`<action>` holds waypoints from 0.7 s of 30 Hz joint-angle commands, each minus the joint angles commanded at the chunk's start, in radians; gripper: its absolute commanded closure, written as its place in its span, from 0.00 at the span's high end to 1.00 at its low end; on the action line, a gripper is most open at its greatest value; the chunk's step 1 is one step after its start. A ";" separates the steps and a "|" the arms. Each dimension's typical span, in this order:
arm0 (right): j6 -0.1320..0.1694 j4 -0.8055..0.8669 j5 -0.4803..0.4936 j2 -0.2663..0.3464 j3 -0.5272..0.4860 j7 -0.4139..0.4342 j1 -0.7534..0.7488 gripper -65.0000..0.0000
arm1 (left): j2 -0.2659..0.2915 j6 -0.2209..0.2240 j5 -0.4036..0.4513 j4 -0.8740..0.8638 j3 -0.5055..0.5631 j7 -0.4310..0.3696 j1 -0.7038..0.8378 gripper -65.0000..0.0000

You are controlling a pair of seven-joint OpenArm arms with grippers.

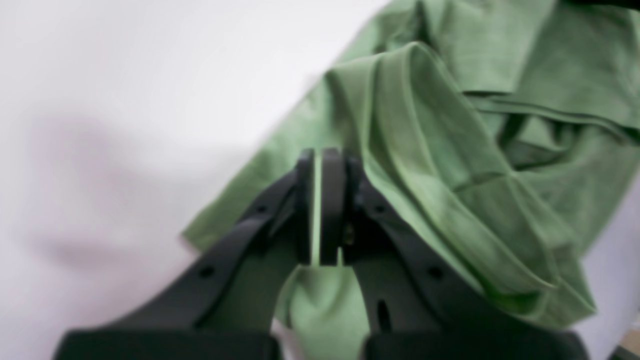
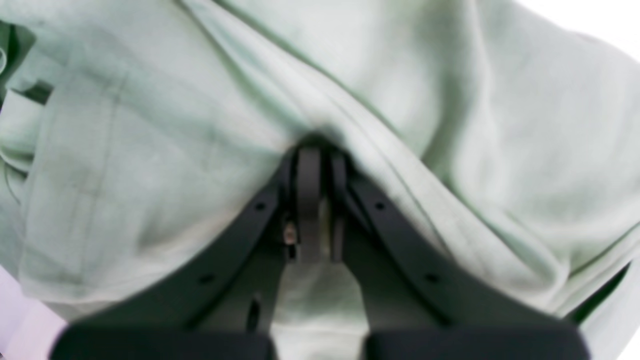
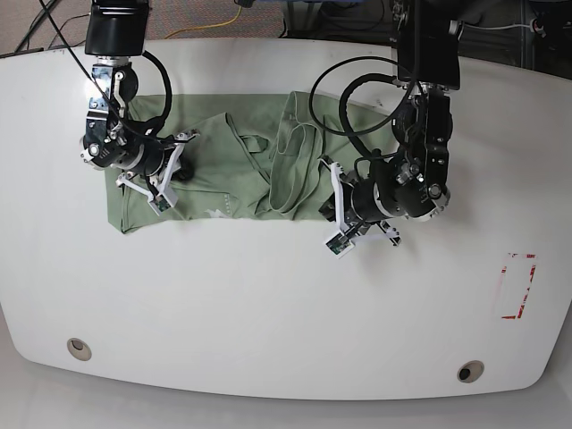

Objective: Layout the t-shirt on the table in an organized manner, then fold the t-shirt properly

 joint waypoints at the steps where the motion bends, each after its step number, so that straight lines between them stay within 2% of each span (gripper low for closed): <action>1: 0.000 0.000 0.000 0.000 0.000 0.000 0.000 0.04 | 0.000 0.000 0.021 0.000 0.002 -0.012 0.006 0.02; 6: 0.000 0.000 0.000 0.000 0.000 0.000 0.000 0.04 | 0.002 0.000 0.095 -0.009 0.049 -0.084 0.032 0.00; 14: 0.000 0.000 -0.002 0.000 0.000 0.000 0.000 0.04 | 0.005 0.000 0.107 -0.091 0.149 -0.097 0.040 0.00; 21: 0.000 0.000 -0.002 0.000 0.000 0.000 0.000 0.04 | 0.063 0.005 0.104 -0.140 0.181 -0.106 0.041 0.00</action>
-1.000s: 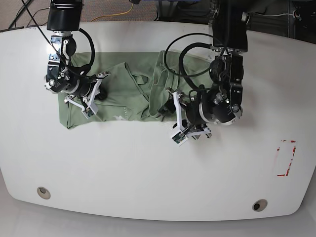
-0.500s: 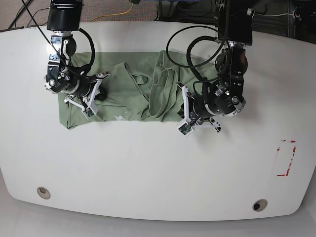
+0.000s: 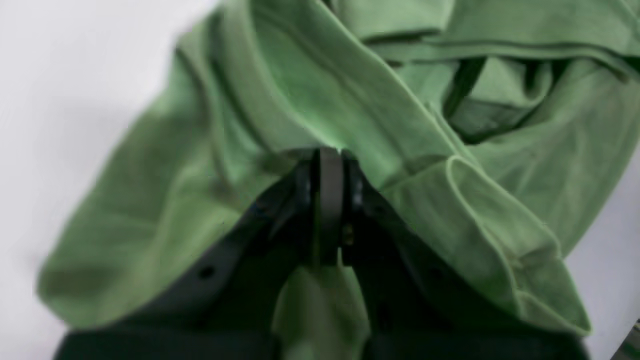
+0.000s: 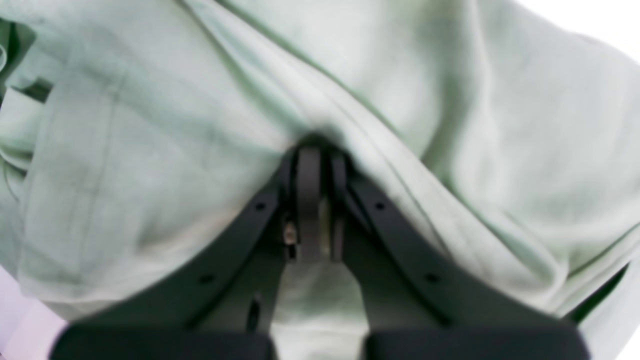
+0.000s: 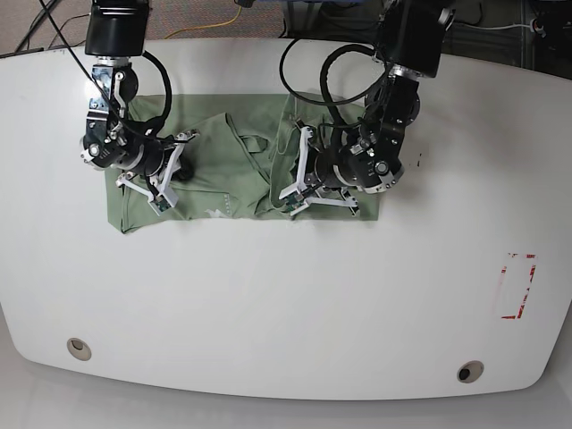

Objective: Layout the t-shirt on the table in an organized manner, then fold the t-shirt properly

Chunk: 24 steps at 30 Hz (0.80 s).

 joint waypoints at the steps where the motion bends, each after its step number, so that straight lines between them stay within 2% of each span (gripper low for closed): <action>1: 0.000 0.000 0.000 0.000 0.000 0.000 0.000 0.04 | 0.017 0.000 -0.002 -0.008 0.000 0.000 0.000 0.00; 5: 0.000 0.000 0.002 0.000 0.000 0.000 0.000 0.04 | 0.050 -0.003 -0.003 -0.020 0.008 0.000 -0.003 0.00; 12: 0.000 0.000 0.003 0.000 0.000 0.000 0.000 0.04 | 0.050 -0.003 -0.008 -0.015 0.130 -0.005 -0.026 0.00; 15: 0.000 0.000 0.003 0.000 -0.002 0.000 0.000 0.04 | 0.050 -0.003 -0.026 0.023 0.147 0.000 -0.041 0.00; 19: 0.000 0.000 0.003 0.000 -0.002 0.000 0.000 0.04 | 0.050 -0.003 -0.025 0.109 0.100 0.011 -0.035 0.00; 24: 0.000 0.000 0.003 0.000 -0.002 0.000 0.000 0.04 | 0.050 0.003 -0.025 0.190 -0.034 0.055 -0.025 0.00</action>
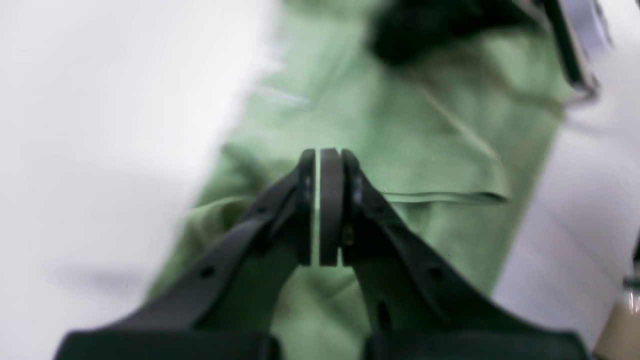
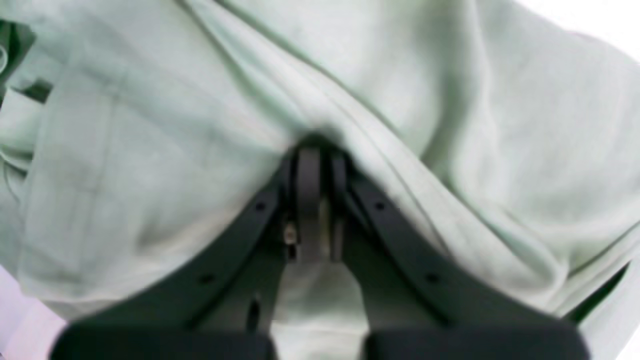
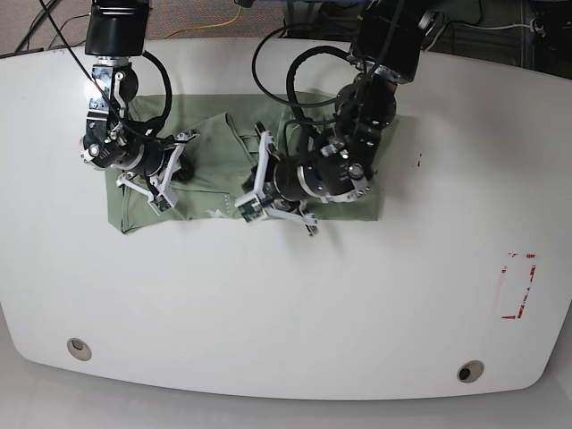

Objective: Layout the t-shirt on the table in an organized manner, then fold the t-shirt properly

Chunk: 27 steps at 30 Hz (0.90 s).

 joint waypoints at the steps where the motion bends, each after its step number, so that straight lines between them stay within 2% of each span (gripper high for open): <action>1: 0.000 0.000 0.000 0.000 0.000 0.000 0.000 0.04 | -0.012 0.000 0.000 0.006 -0.023 0.000 0.009 0.00; 6: 0.000 0.000 0.000 0.000 0.000 0.000 0.000 0.04 | -0.054 0.000 0.000 0.008 -0.086 -0.002 0.031 0.00; 12: 0.000 0.000 0.000 0.000 0.000 0.000 0.000 0.04 | -0.084 0.002 0.000 -0.011 -0.094 -0.002 0.069 0.00; 17: 0.000 0.000 0.000 0.000 0.000 0.000 0.000 0.04 | -0.089 0.002 0.000 -0.061 -0.110 -0.003 0.084 0.00; 22: 0.000 0.000 0.000 0.000 0.000 0.000 0.000 0.04 | -0.089 0.002 0.000 -0.129 -0.114 -0.058 0.103 0.00; 27: 0.000 0.000 0.000 0.000 0.000 0.000 0.000 0.04 | -0.089 0.003 0.000 -0.204 -0.109 -0.081 0.112 0.00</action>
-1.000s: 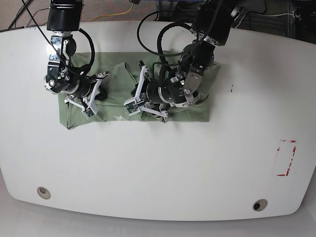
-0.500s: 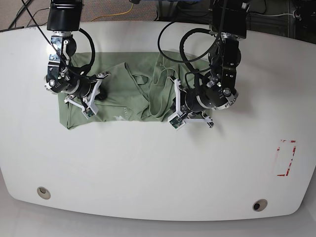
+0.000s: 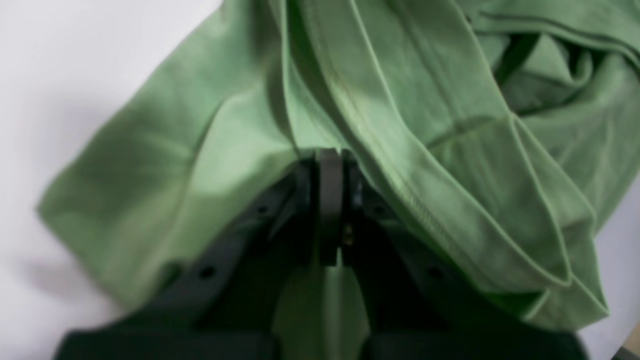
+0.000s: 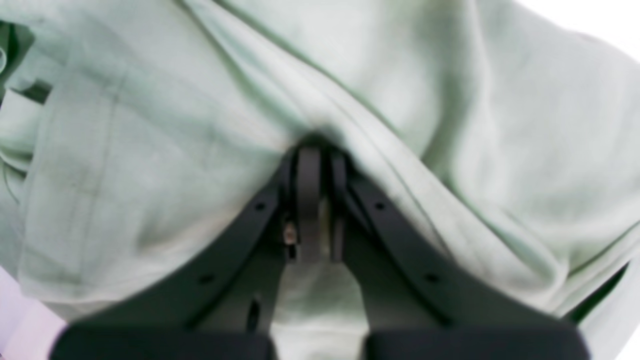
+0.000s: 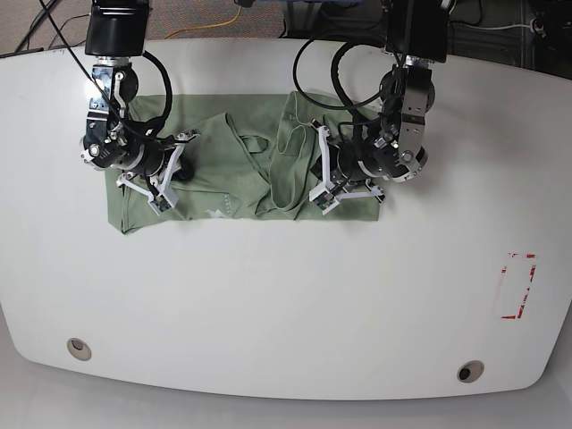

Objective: Layout the t-shirt on the table in an organized manner, then fold the t-shirt properly
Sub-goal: 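Press and smooth the folded section with the left gripper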

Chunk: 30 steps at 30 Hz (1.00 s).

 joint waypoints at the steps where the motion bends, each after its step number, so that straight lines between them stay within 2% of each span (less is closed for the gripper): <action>1: 0.000 0.000 0.000 0.000 0.000 0.000 0.000 0.04 | 0.002 0.000 0.000 -0.008 0.000 0.000 0.000 0.00; 5: 0.000 0.000 0.000 0.000 0.000 0.000 0.000 0.04 | 0.008 -0.002 -0.006 -0.018 0.005 0.000 0.002 0.00; 18: 0.000 0.000 0.000 0.000 0.000 0.000 0.000 0.04 | 0.071 -0.008 -0.008 -0.014 0.130 -0.012 -0.029 0.00; 27: 0.000 0.000 -0.002 0.002 0.000 -0.018 0.000 0.04 | 0.063 -0.008 -0.008 -0.012 0.153 -0.012 -0.041 0.00; 29: 0.000 0.000 -0.002 0.002 0.002 -0.025 0.002 0.04 | 0.048 -0.008 -0.005 -0.012 0.152 -0.012 -0.041 0.00; 30: 0.000 0.000 0.000 0.002 0.003 -0.025 0.002 0.04 | 0.023 -0.008 -0.006 -0.012 0.152 -0.012 -0.041 0.00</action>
